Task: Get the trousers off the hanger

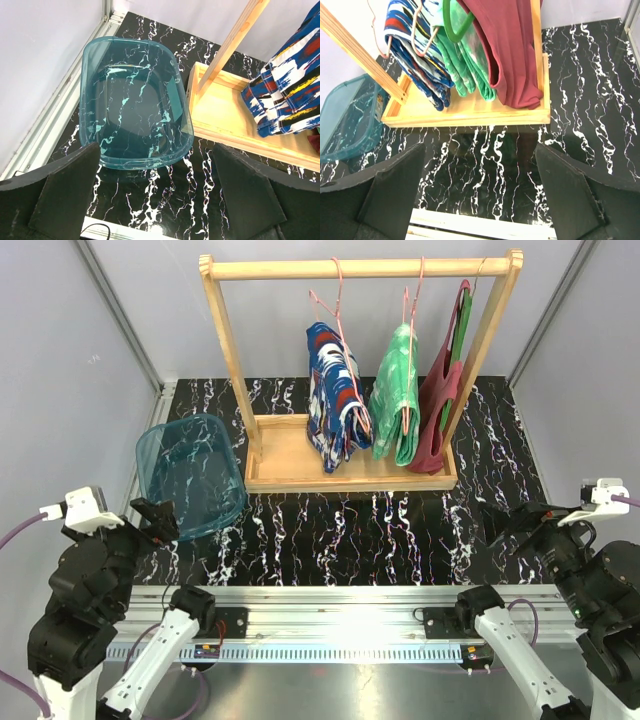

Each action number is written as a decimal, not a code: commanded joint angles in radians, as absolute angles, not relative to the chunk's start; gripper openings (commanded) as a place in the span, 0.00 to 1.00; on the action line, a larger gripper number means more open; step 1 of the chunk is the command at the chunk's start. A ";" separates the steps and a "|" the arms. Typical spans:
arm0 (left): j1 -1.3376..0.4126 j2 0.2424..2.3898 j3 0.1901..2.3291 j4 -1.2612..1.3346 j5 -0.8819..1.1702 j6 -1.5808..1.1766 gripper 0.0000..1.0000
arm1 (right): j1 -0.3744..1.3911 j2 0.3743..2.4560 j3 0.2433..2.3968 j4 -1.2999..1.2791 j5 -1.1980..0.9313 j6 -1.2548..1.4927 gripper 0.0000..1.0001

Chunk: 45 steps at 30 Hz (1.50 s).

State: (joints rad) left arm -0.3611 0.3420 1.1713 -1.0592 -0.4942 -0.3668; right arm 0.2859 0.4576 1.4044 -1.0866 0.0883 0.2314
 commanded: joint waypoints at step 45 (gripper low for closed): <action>-0.364 0.422 1.243 -1.097 -0.394 -0.362 0.99 | 0.687 1.741 2.197 -0.830 0.321 0.158 0.53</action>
State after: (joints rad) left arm -0.3611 0.4061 1.2228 -1.1069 -0.4076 -0.3847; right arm 0.6754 1.7489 2.2082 -0.9325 0.2710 0.1837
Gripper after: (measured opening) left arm 0.987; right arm 0.575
